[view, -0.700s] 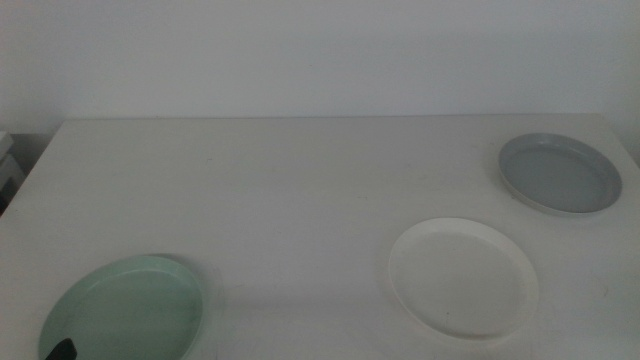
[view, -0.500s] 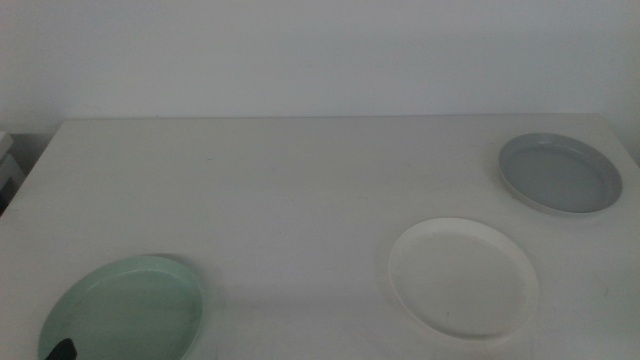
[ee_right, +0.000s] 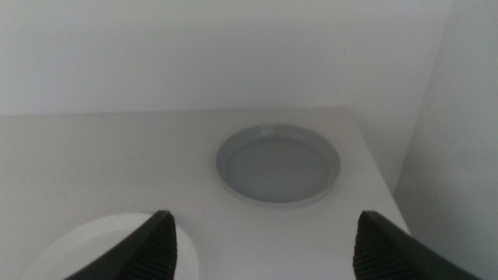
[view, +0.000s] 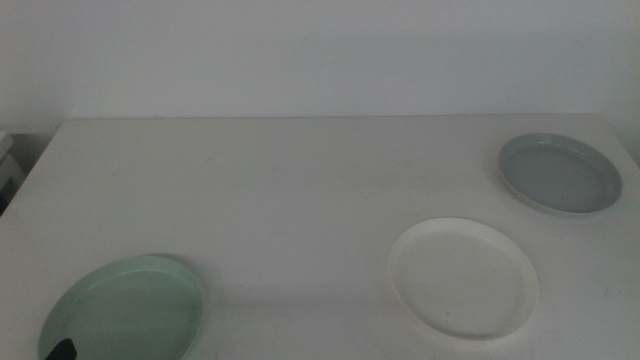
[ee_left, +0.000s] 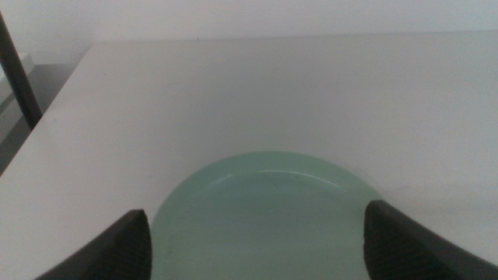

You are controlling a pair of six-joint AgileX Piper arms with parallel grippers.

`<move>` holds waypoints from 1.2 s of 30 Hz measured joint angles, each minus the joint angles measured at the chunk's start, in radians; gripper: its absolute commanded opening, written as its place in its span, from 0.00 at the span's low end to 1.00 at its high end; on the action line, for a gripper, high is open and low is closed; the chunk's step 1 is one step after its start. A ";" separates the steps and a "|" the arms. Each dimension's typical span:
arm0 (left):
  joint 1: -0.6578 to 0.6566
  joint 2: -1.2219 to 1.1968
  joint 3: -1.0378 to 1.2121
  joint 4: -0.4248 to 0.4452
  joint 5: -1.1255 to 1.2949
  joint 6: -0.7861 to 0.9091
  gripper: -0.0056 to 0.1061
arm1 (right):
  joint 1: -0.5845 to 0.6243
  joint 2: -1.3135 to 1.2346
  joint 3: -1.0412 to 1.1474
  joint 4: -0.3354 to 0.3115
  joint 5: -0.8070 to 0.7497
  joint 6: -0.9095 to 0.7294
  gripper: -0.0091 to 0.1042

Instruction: Stack the three bowls on top of each other.

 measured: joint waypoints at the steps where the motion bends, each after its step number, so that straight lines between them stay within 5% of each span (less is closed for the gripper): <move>1: 0.000 0.000 0.000 0.000 0.000 0.000 0.96 | 0.000 0.029 -0.026 0.006 0.018 0.000 0.59; 17: 0.000 0.000 0.000 0.000 0.000 0.000 0.96 | 0.000 0.564 -0.485 0.166 0.460 -0.003 0.59; 36: 0.000 0.000 0.000 0.000 0.000 0.000 0.96 | 0.101 1.115 -0.534 0.154 0.338 -0.007 0.58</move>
